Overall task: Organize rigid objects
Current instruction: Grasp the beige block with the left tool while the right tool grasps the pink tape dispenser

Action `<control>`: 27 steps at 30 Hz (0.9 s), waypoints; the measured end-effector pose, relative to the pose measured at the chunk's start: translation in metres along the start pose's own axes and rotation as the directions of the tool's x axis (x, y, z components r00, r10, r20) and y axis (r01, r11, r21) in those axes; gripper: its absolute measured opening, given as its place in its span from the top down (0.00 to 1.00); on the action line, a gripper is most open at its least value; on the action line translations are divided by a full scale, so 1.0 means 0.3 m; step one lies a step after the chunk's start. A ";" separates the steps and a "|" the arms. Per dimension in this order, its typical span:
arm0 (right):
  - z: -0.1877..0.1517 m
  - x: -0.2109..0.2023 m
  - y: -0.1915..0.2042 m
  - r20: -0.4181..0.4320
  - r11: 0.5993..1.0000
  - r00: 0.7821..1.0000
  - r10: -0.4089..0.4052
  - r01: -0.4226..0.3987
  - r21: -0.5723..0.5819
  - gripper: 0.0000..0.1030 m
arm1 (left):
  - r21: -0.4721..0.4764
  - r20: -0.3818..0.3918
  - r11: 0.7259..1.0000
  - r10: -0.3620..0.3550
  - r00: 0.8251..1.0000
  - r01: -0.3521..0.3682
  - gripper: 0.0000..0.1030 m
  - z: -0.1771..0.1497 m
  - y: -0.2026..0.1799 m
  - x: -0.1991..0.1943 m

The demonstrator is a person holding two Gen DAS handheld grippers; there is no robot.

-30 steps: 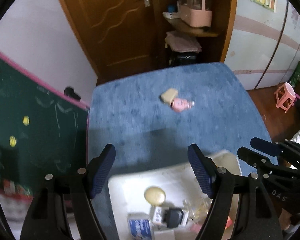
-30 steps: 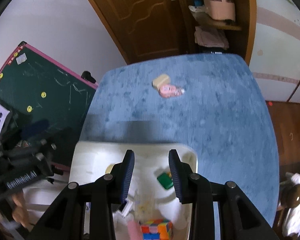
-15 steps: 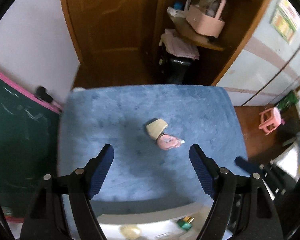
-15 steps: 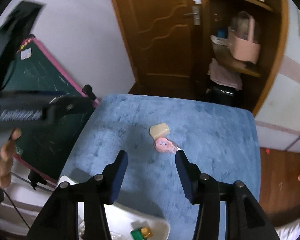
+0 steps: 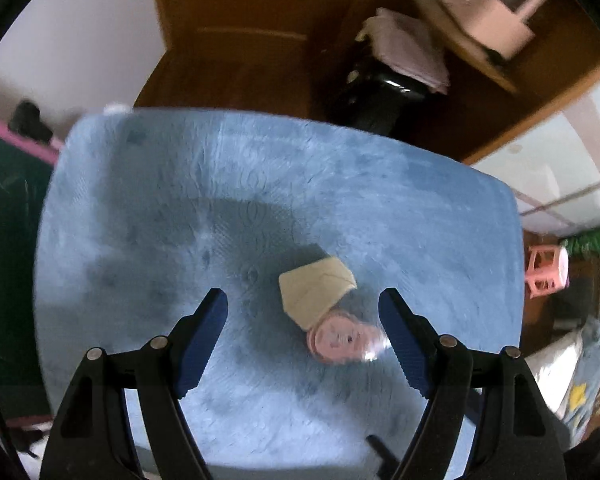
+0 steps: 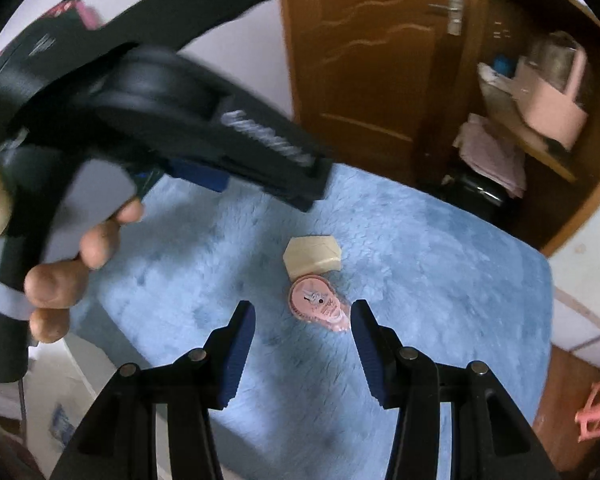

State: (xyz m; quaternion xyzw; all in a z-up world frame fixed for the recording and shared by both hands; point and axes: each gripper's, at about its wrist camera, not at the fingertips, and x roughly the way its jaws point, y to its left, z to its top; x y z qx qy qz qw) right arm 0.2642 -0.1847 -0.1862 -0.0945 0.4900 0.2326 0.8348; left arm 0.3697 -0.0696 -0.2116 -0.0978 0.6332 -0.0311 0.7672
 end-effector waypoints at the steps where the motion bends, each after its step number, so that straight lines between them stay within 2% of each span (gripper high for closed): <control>1: -0.005 0.039 -0.009 -0.011 1.000 1.000 0.009 -0.010 -0.027 0.51 | -0.027 -0.009 1.000 0.003 1.000 -0.003 0.22 0.005 0.005 0.033; 6: -0.039 0.190 -0.040 -0.050 0.988 0.997 0.062 -0.068 -0.137 0.51 | -0.125 -0.035 0.992 0.005 0.999 -0.009 0.22 0.024 0.026 0.126; 8: -0.046 0.225 -0.044 -0.051 0.981 0.997 0.054 -0.063 -0.184 0.51 | -0.148 -0.040 0.989 -0.006 0.999 0.000 0.22 0.028 0.028 0.149; 11: -0.055 0.273 -0.045 -0.037 0.968 0.998 0.042 -0.050 -0.247 0.51 | -0.161 -0.039 0.987 0.000 0.999 -0.006 0.22 0.028 0.028 0.172; 14: -0.055 0.310 -0.050 -0.044 0.956 0.997 0.067 -0.077 -0.284 0.51 | -0.180 -0.048 0.984 -0.006 0.999 -0.003 0.22 0.021 0.033 0.191; 16: -0.058 0.328 -0.048 -0.044 0.946 0.995 0.087 -0.097 -0.309 0.46 | -0.192 -0.055 0.981 -0.011 0.998 0.000 0.22 0.021 0.038 0.202; 22: -0.072 0.364 -0.044 -0.040 0.932 0.992 0.121 -0.128 -0.339 0.44 | -0.201 -0.055 0.980 -0.003 0.998 -0.009 0.22 0.007 0.024 0.216; 23: -0.077 0.367 -0.043 -0.050 0.930 0.990 0.130 -0.139 -0.340 0.44 | -0.201 -0.054 0.980 0.001 0.999 -0.012 0.22 0.005 0.019 0.218; 27: -0.103 0.348 -0.030 -0.030 0.920 0.989 0.146 -0.147 -0.363 0.58 | -0.208 -0.062 0.978 0.014 0.998 -0.027 0.22 0.003 -0.002 0.240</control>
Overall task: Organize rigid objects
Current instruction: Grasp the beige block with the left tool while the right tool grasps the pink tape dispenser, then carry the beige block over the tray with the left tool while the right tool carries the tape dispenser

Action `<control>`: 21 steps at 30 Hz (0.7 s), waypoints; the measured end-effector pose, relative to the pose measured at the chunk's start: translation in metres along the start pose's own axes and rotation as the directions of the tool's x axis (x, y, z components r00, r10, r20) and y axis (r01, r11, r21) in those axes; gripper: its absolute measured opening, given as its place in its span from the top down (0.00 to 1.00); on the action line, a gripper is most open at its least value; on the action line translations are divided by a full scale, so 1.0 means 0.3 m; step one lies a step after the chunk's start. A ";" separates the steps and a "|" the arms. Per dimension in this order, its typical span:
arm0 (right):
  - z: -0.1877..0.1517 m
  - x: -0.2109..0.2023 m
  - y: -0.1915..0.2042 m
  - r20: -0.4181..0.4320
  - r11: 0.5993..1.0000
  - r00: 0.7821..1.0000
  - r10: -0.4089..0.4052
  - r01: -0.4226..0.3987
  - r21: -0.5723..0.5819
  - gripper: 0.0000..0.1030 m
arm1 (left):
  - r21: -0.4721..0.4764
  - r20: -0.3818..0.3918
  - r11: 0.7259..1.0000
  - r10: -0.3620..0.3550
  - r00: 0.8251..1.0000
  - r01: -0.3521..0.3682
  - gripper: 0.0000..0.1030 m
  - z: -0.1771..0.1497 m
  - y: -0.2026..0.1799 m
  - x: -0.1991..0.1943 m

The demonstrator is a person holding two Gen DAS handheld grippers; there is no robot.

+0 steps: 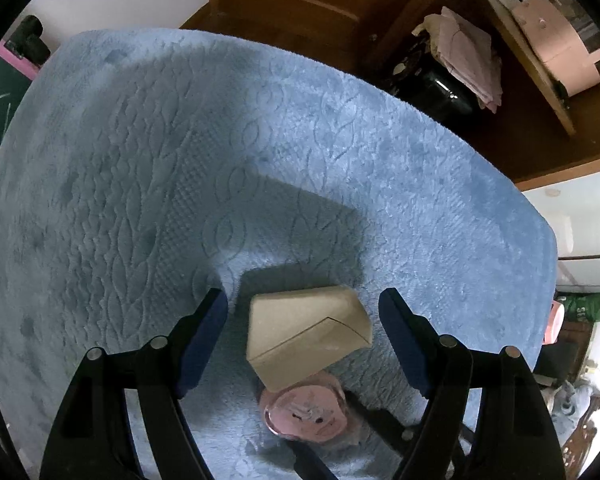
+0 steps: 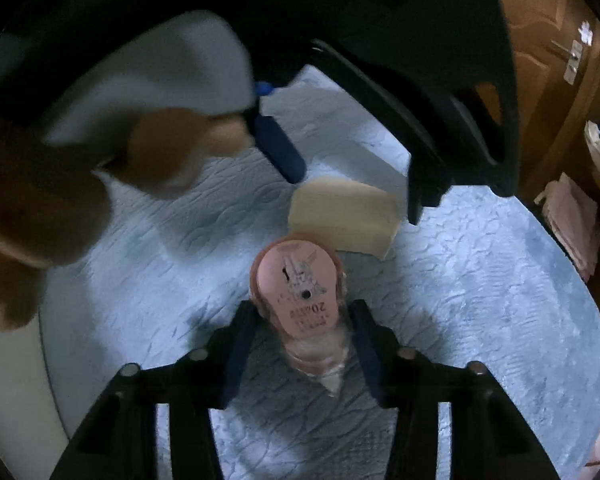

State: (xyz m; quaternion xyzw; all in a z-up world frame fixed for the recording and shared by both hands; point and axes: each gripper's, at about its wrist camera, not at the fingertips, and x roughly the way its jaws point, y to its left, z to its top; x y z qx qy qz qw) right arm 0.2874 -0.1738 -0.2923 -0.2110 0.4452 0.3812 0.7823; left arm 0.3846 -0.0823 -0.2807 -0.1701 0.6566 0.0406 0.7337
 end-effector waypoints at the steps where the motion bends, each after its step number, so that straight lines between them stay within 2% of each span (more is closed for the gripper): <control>1: -0.005 -0.007 0.005 0.001 1.000 1.000 0.001 -0.001 -0.002 0.60 | -0.003 0.001 1.000 0.004 1.000 -0.004 0.22 -0.001 -0.003 0.004; 9: -0.077 -0.078 0.007 0.002 0.998 1.000 -0.013 0.013 0.068 0.62 | -0.065 0.011 0.994 0.087 0.996 -0.086 0.23 -0.017 -0.028 0.030; 11: -0.094 -0.093 0.006 0.003 0.996 1.000 -0.014 0.014 0.089 0.62 | -0.104 0.013 0.989 0.110 0.994 -0.108 0.30 -0.026 -0.020 0.028; 12: -0.100 -0.102 0.005 0.003 0.994 1.000 -0.014 0.014 0.106 0.62 | -0.127 0.016 0.985 0.115 0.993 -0.112 0.36 -0.029 -0.017 0.024; 14: -0.109 -0.110 0.007 0.003 0.992 1.000 -0.016 0.015 0.128 0.62 | -0.152 0.019 0.982 0.118 0.993 -0.114 0.36 -0.034 -0.015 0.019; 17: -0.111 -0.126 0.010 0.008 0.987 1.000 -0.015 0.014 0.159 0.62 | -0.145 0.025 0.983 0.120 0.992 -0.115 0.36 -0.052 -0.015 0.010; 21: -0.125 -0.170 0.002 0.022 0.981 1.000 -0.022 0.018 0.195 0.62 | -0.080 0.049 0.991 0.110 0.993 -0.106 0.36 -0.092 -0.022 -0.041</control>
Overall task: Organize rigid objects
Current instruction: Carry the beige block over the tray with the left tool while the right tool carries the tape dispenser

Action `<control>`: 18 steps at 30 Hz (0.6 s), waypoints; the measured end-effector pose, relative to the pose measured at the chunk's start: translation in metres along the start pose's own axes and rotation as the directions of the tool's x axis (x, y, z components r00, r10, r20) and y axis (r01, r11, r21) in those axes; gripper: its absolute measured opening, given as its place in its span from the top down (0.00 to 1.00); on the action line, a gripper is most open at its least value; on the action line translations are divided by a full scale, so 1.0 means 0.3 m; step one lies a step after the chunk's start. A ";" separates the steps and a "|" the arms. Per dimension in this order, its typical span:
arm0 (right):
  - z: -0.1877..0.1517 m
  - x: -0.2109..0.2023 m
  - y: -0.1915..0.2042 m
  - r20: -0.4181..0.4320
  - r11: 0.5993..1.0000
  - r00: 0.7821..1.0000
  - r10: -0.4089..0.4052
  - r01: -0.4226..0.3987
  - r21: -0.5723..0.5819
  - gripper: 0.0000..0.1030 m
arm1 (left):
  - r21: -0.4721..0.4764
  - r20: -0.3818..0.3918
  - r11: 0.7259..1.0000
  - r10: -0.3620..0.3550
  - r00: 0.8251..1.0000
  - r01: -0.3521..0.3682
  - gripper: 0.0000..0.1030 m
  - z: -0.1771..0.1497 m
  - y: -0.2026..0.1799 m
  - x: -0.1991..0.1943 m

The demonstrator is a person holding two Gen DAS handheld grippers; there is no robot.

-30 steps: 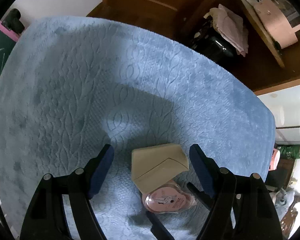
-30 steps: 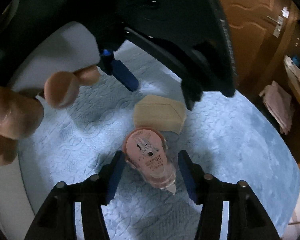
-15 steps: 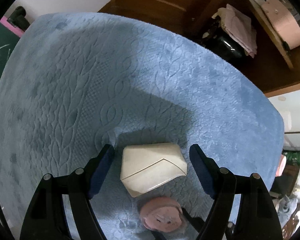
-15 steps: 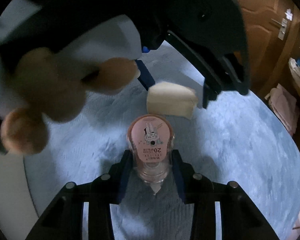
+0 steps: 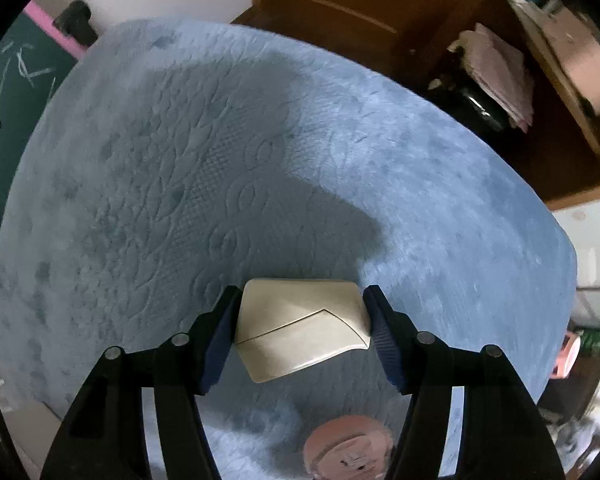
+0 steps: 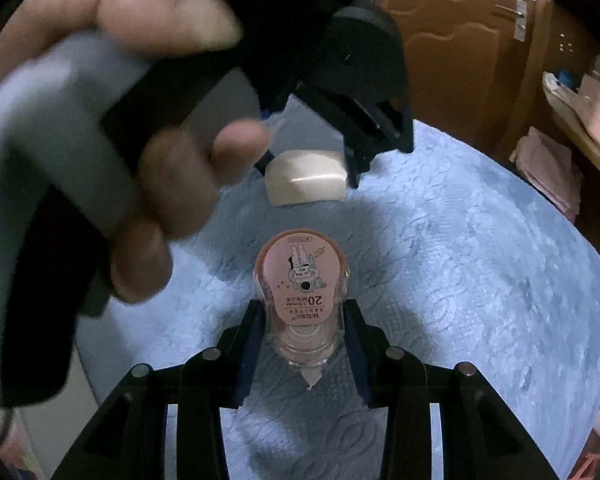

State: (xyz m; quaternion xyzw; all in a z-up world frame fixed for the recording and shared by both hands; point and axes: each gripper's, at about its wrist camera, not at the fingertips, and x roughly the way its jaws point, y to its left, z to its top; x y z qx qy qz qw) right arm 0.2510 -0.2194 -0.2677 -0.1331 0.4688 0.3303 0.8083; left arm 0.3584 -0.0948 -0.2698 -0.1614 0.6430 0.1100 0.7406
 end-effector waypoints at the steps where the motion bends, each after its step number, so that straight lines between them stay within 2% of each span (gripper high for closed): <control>1: -0.002 -0.017 0.003 0.007 1.000 1.000 -0.002 0.002 0.008 0.62 | 0.010 0.004 1.000 -0.004 1.000 0.004 0.36 -0.010 0.005 -0.021; 7: -0.002 -0.111 0.051 0.040 0.999 0.999 -0.005 0.004 0.037 0.62 | 0.072 0.022 0.997 -0.044 0.999 0.042 0.36 -0.076 0.072 -0.195; 11: -0.009 -0.233 0.089 0.084 0.997 0.996 0.000 -0.006 0.074 0.62 | 0.126 0.051 0.990 -0.064 0.997 0.058 0.36 -0.146 0.128 -0.337; 18: 0.024 -0.440 0.179 0.153 0.992 0.988 -0.025 0.006 0.126 0.62 | 0.240 0.128 0.970 -0.070 0.989 0.038 0.36 -0.317 0.283 -0.586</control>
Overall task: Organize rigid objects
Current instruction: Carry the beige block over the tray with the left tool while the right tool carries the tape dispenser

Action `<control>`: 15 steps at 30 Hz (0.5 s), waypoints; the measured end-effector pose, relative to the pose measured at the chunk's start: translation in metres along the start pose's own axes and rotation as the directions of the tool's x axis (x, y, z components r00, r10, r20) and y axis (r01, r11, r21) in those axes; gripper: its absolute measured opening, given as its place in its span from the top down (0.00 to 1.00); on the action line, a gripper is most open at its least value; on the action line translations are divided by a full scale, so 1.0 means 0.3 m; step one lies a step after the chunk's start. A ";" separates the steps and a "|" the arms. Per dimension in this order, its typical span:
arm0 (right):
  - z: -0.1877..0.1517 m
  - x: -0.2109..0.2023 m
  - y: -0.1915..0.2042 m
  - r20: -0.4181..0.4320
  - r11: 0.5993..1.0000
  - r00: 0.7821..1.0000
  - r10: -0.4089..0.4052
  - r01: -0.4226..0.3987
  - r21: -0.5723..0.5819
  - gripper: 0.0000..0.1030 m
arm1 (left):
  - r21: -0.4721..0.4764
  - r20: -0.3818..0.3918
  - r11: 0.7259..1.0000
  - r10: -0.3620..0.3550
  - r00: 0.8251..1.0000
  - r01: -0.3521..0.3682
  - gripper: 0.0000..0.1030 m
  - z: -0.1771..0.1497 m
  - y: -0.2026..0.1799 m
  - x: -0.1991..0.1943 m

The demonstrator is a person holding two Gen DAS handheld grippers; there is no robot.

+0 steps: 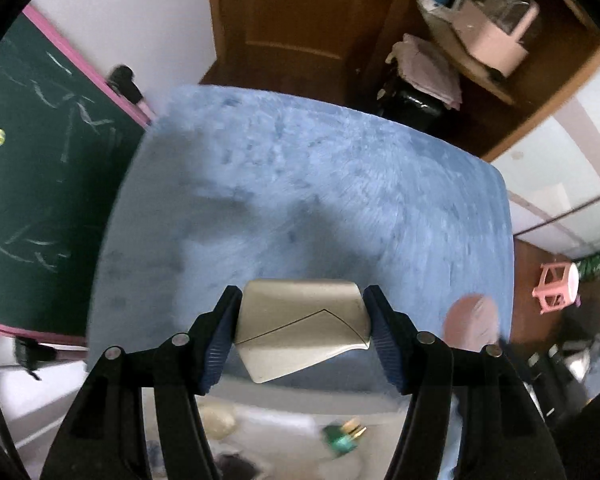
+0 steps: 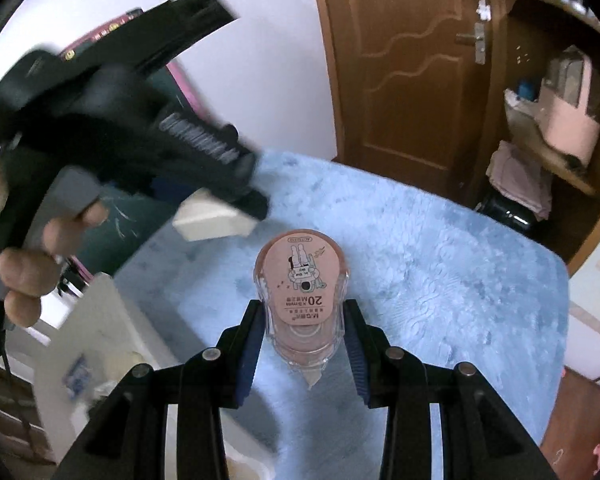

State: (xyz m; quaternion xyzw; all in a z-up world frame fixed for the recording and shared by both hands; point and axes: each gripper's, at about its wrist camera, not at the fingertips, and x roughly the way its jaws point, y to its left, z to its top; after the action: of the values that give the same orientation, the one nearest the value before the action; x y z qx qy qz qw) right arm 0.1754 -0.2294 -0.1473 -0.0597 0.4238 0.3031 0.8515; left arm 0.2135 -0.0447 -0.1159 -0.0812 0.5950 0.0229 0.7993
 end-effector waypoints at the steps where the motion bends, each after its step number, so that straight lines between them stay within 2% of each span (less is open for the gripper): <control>1: -0.002 -0.027 0.020 0.009 1.000 1.000 -0.017 0.017 0.004 0.62 | 0.016 0.014 1.000 0.003 1.000 -0.004 0.36 -0.021 0.015 -0.024; 7: -0.013 -0.186 0.169 0.016 0.993 0.996 -0.091 0.090 0.071 0.61 | 0.094 0.071 0.996 0.002 0.997 -0.009 0.36 -0.192 0.121 -0.142; 15: -0.118 -0.232 0.345 -0.039 0.969 0.985 -0.169 0.173 0.176 0.61 | 0.180 0.071 0.984 0.005 0.997 -0.018 0.36 -0.438 0.218 -0.132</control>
State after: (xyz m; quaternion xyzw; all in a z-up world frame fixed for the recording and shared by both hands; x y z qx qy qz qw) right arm 0.0605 -0.1907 -0.1010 -0.0228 0.4525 0.1884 0.8713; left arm 0.0688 0.0014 -0.1213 -0.0042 0.5666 -0.0235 0.8237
